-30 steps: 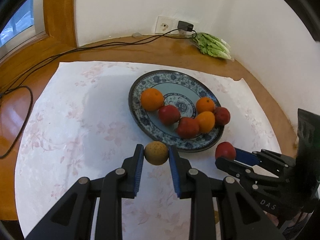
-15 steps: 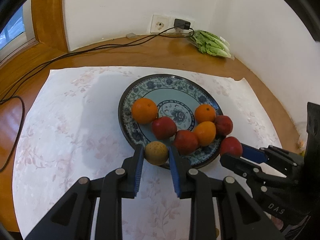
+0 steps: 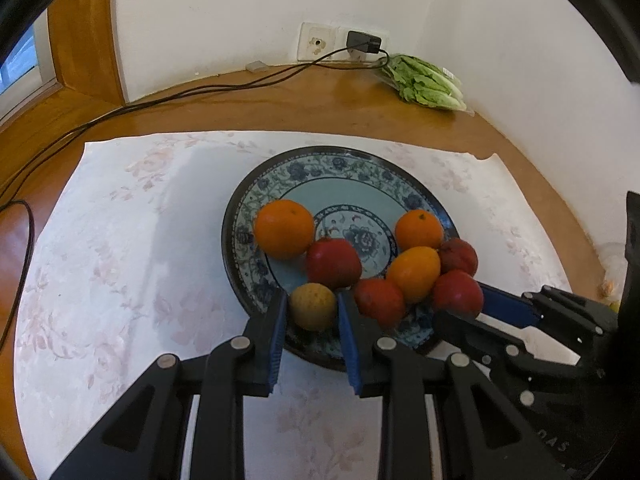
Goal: Organize fruits
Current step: 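Carry the brown fruit and red apple onto the plate with both tools, then open both tools over the plate and withdraw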
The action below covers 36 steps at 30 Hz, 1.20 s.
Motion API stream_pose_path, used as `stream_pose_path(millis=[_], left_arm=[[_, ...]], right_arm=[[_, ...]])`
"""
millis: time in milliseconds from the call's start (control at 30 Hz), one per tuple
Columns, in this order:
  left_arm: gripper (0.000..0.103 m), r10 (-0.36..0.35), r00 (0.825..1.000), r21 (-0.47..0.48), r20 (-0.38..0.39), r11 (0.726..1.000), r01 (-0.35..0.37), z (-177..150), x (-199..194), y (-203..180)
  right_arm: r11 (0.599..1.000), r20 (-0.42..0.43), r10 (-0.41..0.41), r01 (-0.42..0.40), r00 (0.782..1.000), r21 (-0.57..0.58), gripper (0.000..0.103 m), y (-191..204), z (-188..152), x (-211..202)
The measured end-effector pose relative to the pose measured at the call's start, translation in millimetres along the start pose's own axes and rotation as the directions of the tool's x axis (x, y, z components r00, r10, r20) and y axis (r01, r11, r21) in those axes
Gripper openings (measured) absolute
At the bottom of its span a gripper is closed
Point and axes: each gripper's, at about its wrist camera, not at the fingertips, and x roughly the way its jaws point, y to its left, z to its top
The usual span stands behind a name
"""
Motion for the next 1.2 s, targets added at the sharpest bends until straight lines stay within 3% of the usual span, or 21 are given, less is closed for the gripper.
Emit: stream_pose_path(millis=[500, 900, 1200], left_arm=[[0.027, 0.035, 0.999, 0.021, 0.017, 0.999, -0.035, 7, 9, -1], [0.049, 0.035, 0.999, 0.036, 0.021, 0.999, -0.036, 6, -2, -7], [0.057, 0.029, 0.998, 0.033, 0.049, 0.999, -0.03, 6, -30, -10]], right_arm=[[1.0, 0.018, -0.004, 0.004, 1.0, -0.004, 0.034, -4, 5, 11], [0.999, 0.044, 0.033, -0.034, 0.999, 0.015, 0.044, -6, 6, 1], [0.998, 0.086, 0.044, -0.047, 0.995, 0.029, 0.046, -8, 7, -19]])
